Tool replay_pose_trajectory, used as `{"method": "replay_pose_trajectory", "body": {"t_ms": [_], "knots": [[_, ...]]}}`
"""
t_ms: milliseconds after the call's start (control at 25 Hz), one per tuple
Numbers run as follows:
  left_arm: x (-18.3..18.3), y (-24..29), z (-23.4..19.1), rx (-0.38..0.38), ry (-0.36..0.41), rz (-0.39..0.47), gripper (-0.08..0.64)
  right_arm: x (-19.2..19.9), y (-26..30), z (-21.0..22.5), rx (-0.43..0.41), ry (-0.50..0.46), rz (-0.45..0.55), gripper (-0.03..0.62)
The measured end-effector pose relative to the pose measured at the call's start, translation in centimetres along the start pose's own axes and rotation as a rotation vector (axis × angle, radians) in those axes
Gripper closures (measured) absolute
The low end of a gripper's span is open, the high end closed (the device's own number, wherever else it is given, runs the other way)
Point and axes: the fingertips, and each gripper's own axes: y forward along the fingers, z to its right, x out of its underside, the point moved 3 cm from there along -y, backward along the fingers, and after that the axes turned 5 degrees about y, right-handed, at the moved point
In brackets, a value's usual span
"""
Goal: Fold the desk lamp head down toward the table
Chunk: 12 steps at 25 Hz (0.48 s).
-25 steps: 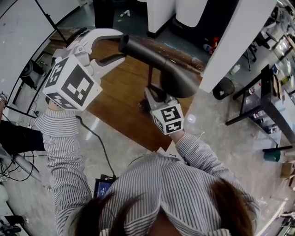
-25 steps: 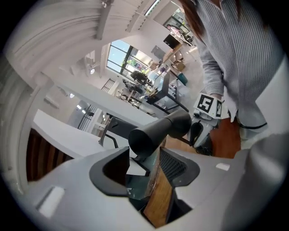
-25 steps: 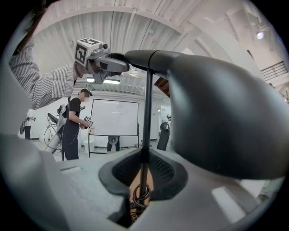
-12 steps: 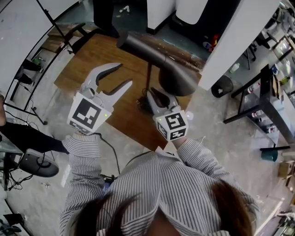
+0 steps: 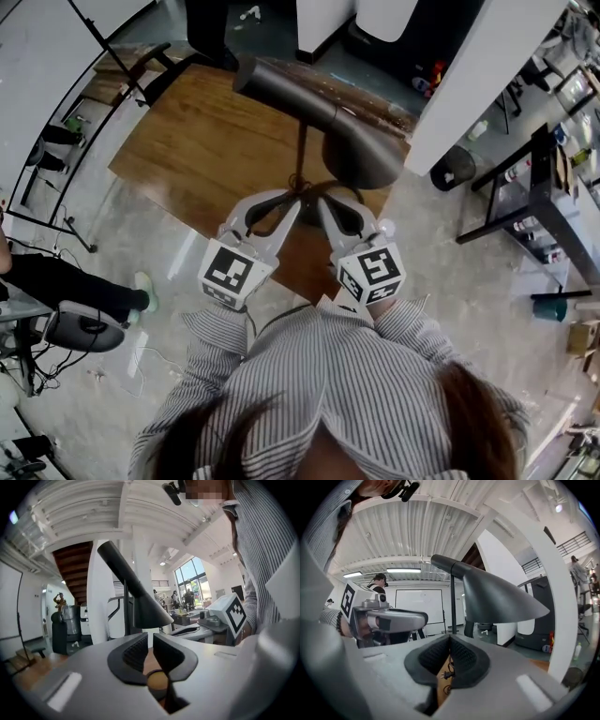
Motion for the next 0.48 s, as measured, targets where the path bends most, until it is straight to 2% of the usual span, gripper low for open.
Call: {"method": "replay_pose_trajectory", "body": {"t_ms": [40,120,200,280,480], "knots": [[0.7,0.3,0.4,0.001,-0.063,-0.002,0.533,0.2,-0.3,-0.1,-0.001,-0.005,-0.006,0.591],[2.2,0.6,0.9,-0.007,-0.191,-0.012,0.543,0.6,-0.8,-0.3,-0.004,-0.009,-0.021,0.592],[3.3,0.7,1.0,-0.028,-0.286,-0.013,0.554,1.0,-1.2,-0.4,-0.011,-0.002,-0.033,0.592],[4.1,0.7,1.2,-0.044,-0.329,-0.032,0.554,1.1,-1.6,-0.4,-0.025,0.013,-0.044,0.592],[4.9,1.7,3.2,-0.05,-0.365,-0.067,0.554,1.3,-2.2,-0.5,-0.027,0.006,-0.079,0.592]]}}
